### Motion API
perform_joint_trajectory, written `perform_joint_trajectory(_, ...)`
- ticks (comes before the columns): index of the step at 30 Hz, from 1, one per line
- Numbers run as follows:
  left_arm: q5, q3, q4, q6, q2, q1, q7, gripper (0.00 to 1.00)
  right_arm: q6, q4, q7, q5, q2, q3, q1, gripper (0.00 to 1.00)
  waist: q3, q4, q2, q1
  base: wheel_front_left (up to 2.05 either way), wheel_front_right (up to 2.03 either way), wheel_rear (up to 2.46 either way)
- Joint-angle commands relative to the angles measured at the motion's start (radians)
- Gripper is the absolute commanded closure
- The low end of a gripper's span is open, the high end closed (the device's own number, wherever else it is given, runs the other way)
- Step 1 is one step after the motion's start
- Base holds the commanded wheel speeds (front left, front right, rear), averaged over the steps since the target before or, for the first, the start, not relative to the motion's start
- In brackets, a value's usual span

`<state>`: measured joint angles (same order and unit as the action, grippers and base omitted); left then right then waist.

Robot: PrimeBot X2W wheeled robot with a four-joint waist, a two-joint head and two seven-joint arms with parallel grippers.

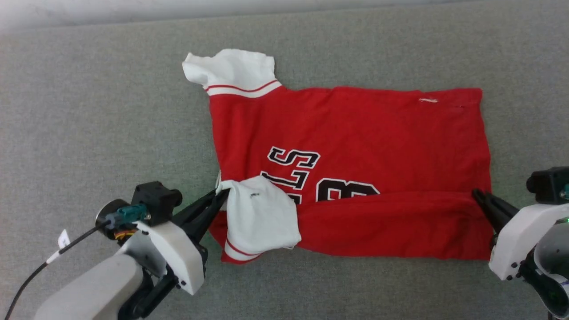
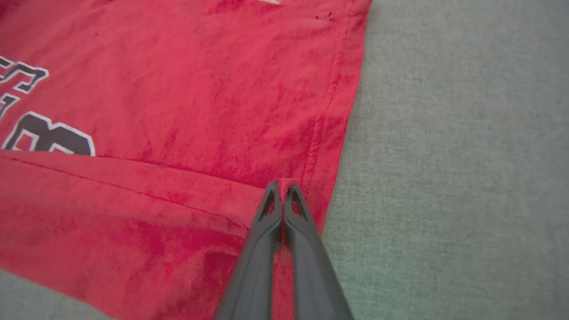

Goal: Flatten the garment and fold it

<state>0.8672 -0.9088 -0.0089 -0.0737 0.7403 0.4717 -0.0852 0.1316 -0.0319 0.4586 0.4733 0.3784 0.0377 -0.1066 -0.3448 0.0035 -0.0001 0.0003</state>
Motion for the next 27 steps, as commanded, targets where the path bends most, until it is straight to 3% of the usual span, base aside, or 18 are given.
perform_joint_trajectory(1,-0.01,-0.002,0.018,0.007,-0.008,0.021,-0.001,1.0,-0.001,0.01,0.001,-0.004,-0.001,0.003,-0.016,1.0,-0.028,0.006,0.0001,-0.0003,0.0,0.0,0.0)
perform_joint_trajectory(10,-0.02,-0.021,0.183,0.037,-0.071,0.049,-0.025,1.0,-0.001,0.094,-0.01,0.008,0.0,0.036,-0.037,1.0,-0.042,-0.001,0.0001,-0.0003,0.0,0.0,0.0)
perform_joint_trajectory(11,-0.015,-0.018,0.191,0.037,-0.074,0.047,-0.031,0.83,-0.001,0.098,-0.012,0.012,-0.001,0.036,-0.039,0.89,-0.039,-0.003,0.0001,-0.0003,0.0,0.0,0.0)
perform_joint_trajectory(12,-0.009,-0.014,0.196,0.037,-0.076,0.044,-0.037,0.59,-0.001,0.101,-0.015,0.015,-0.002,0.037,-0.041,0.35,-0.033,-0.005,0.0001,-0.0003,0.0,0.0,0.0)
perform_joint_trajectory(13,-0.001,-0.008,0.198,0.036,-0.079,0.04,-0.044,0.35,-0.001,0.103,-0.017,0.019,-0.003,0.036,-0.042,0.0,-0.027,-0.006,0.0001,-0.0003,0.0,0.0,0.0)
perform_joint_trajectory(14,0.006,-0.003,0.197,0.034,-0.08,0.036,-0.051,0.0,-0.001,0.103,-0.019,0.022,-0.003,0.036,-0.042,0.0,-0.02,-0.006,0.0001,-0.0003,0.0,0.0,0.0)
perform_joint_trajectory(21,0.043,0.046,0.151,-0.005,-0.071,-0.021,-0.119,0.0,-0.001,0.061,-0.044,0.046,0.003,0.027,-0.021,0.0,0.069,-0.003,0.0001,-0.0003,0.0,0.0,0.0)
perform_joint_trajectory(27,0.029,0.159,0.023,-0.118,-0.057,-0.137,-0.172,0.0,-0.001,-0.016,-0.144,-0.002,-0.045,-0.063,0.04,0.0,0.151,0.001,0.0001,-0.0003,0.0,0.0,0.0)
